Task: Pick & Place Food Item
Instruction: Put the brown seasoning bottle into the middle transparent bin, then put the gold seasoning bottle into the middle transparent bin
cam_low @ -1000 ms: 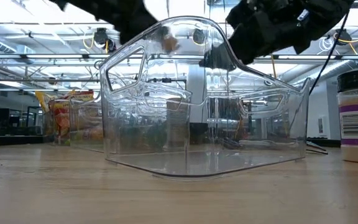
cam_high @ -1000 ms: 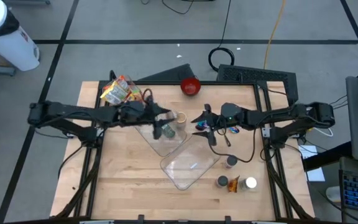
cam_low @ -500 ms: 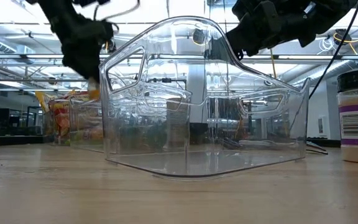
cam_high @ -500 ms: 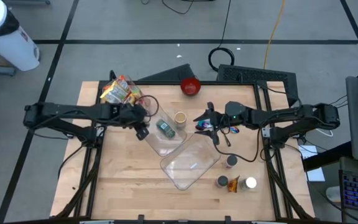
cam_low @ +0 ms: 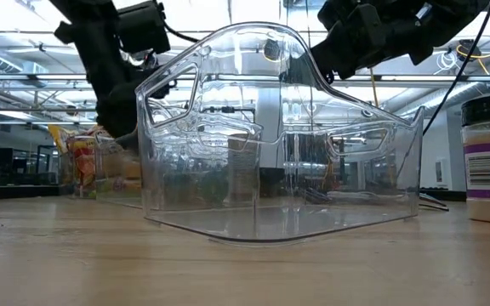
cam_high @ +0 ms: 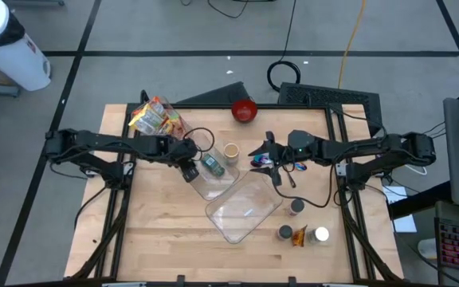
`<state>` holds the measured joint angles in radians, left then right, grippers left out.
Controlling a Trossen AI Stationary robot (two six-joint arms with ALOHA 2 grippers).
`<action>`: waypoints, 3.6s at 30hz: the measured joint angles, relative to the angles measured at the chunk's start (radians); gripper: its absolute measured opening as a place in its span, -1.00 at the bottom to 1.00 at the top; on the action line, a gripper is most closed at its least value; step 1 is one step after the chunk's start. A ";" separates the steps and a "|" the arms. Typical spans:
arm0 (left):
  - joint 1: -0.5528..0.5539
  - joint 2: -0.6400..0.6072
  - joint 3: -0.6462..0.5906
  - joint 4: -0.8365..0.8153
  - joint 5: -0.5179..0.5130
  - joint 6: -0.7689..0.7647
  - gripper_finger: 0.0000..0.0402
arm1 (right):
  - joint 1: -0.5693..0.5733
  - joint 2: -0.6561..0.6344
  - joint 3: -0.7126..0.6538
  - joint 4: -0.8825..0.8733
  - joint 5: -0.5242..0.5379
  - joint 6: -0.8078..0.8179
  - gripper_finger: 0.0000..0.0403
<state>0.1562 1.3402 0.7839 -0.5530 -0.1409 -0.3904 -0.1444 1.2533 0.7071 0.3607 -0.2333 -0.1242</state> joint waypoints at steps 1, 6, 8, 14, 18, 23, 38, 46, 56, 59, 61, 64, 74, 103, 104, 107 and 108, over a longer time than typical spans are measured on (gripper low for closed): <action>0.002 -0.001 -0.015 0.031 0.010 -0.002 -0.12 | 0.000 0.000 0.000 0.000 0.000 0.000 0.23; 0.027 0.000 -0.062 0.066 0.013 -0.040 -0.12 | 0.000 0.000 0.000 0.000 0.000 -0.004 0.23; 0.034 0.000 -0.079 0.080 0.010 -0.056 -0.12 | 0.000 0.000 0.000 0.000 0.000 -0.004 0.23; 0.040 0.002 -0.087 0.085 0.014 -0.067 -0.12 | 0.000 0.000 0.000 0.001 0.000 -0.004 0.23; 0.040 0.003 -0.087 0.085 0.011 -0.088 -0.12 | 0.000 0.000 0.000 0.001 0.000 -0.004 0.23; 0.038 0.002 -0.086 0.089 0.004 -0.107 0.11 | 0.000 0.000 0.000 0.000 0.000 -0.001 0.23; 0.038 0.007 -0.053 0.139 0.015 -0.094 0.78 | 0.000 0.000 0.000 0.000 0.000 0.000 0.23; 0.039 -0.008 0.027 0.128 0.040 -0.018 0.76 | 0.000 0.000 0.000 -0.007 0.000 -0.006 0.23; 0.005 -0.156 0.043 0.250 0.011 0.210 0.75 | 0.000 0.000 0.000 -0.132 0.269 -0.076 0.23; 0.006 -0.212 0.044 0.278 -0.018 0.213 0.77 | 0.000 0.004 0.000 -0.127 0.310 -0.053 0.23; 0.005 -0.241 0.044 0.290 -0.020 0.221 0.78 | -0.002 0.026 0.000 -0.084 0.314 -0.028 0.23; 0.001 -0.260 0.044 0.319 -0.017 0.231 0.78 | -0.018 0.079 0.000 0.005 0.301 -0.022 0.24; 0.000 -0.246 0.044 0.345 -0.017 0.239 0.78 | -0.085 0.286 0.090 0.062 0.150 0.048 0.67; 0.001 -0.247 0.043 0.347 -0.017 0.238 0.81 | -0.124 0.511 0.166 0.174 0.056 0.048 0.60; 0.001 -0.247 0.043 0.348 -0.017 0.238 0.81 | -0.125 0.509 0.166 0.176 0.056 0.048 0.55; 0.001 -0.247 0.043 0.348 -0.017 0.238 0.81 | -0.125 0.507 0.167 0.183 0.055 0.048 0.37; 0.001 -0.247 0.043 0.348 -0.017 0.238 0.81 | -0.125 0.507 0.167 0.183 0.054 0.048 0.31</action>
<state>0.1574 1.0935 0.8272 -0.2054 -0.1583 -0.1528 -0.2691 1.7607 0.8738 0.5434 -0.1794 -0.0757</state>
